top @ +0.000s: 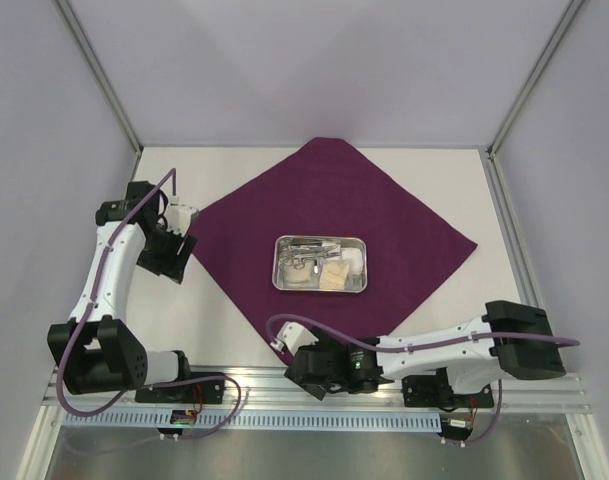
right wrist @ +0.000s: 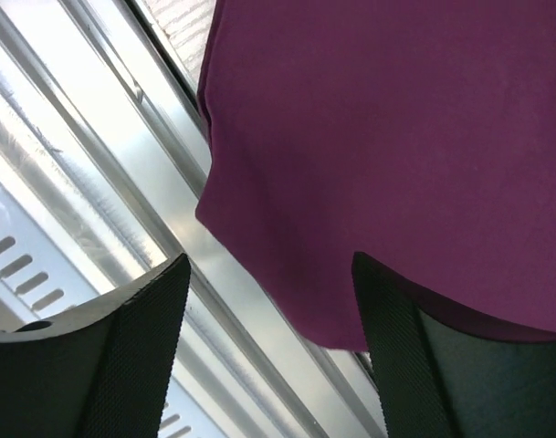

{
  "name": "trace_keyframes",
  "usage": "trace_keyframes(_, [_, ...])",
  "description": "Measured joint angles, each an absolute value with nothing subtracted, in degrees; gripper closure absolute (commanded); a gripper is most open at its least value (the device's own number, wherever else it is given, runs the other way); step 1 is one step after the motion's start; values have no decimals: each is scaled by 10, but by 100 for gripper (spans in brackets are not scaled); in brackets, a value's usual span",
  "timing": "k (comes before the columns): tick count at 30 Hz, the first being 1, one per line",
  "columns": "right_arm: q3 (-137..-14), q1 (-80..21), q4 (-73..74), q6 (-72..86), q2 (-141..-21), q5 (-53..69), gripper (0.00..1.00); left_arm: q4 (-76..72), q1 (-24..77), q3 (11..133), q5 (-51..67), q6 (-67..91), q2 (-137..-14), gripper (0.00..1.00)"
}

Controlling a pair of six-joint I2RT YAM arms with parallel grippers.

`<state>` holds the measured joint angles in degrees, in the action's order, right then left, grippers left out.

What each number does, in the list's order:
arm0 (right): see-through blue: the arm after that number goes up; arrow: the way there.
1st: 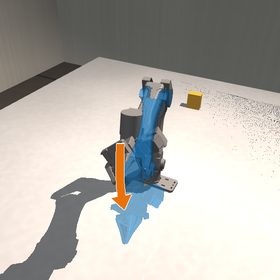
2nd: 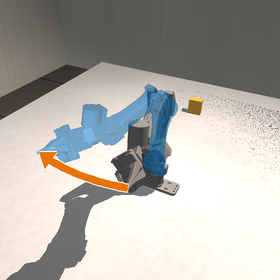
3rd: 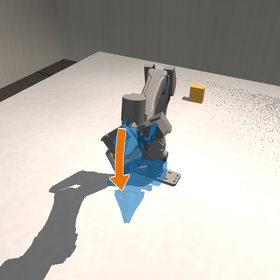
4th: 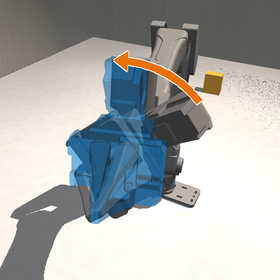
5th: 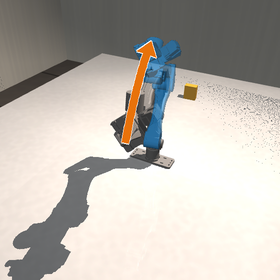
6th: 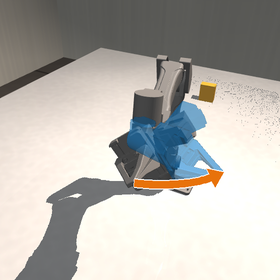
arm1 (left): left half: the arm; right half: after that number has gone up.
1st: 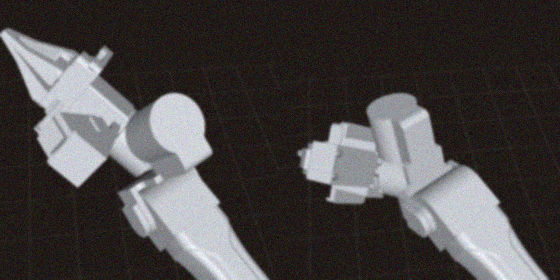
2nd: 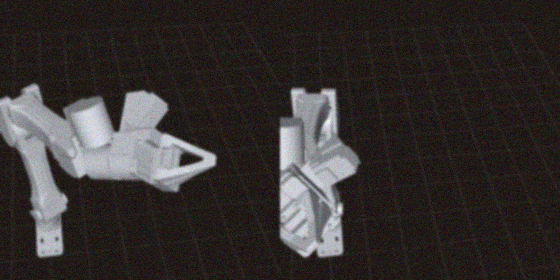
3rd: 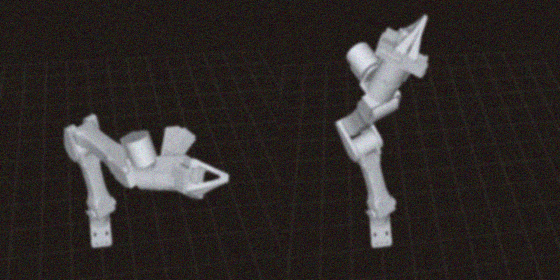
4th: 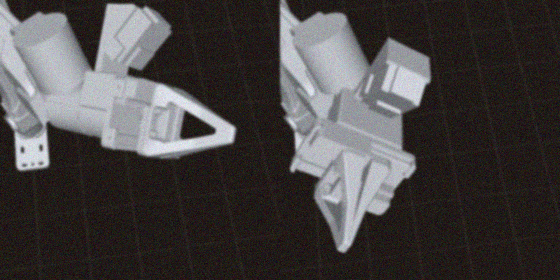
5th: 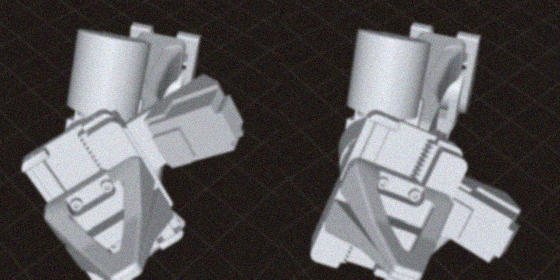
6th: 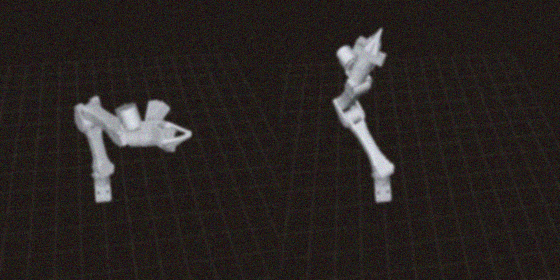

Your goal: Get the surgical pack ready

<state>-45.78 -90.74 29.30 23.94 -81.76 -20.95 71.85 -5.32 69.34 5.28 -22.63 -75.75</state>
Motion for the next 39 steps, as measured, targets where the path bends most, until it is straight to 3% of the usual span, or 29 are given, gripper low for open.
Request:
trace_keyframes(4, [-458, -893, 260, 228, -853, -208, 48, 722, -53, 685, 55, -226, -751, 33])
trace_keyframes(5, [-458, -889, 256, 226, -860, -208, 62, 722, -53, 683, 56, -226, -750, 33])
trace_keyframes(10, [-458, -880, 255, 226, -870, -209, 99, 725, -53, 682, 67, -227, -741, 34])
trace_keyframes(16, [-475, -854, 281, 219, -846, -224, 99, 726, -53, 690, 85, -234, -736, 41])
trace_keyframes(24, [-599, -660, 288, 130, -838, -241, 100, 704, 30, 753, 108, -226, -754, 41])
trace_keyframes(31, [-745, -504, 262, 39, -932, -223, 100, 678, 95, 845, 135, -218, -843, 41])
trace_keyframes(39, [-886, -421, 272, -4, -1061, -197, 100, 645, 122, 928, 147, -221, -935, 41])
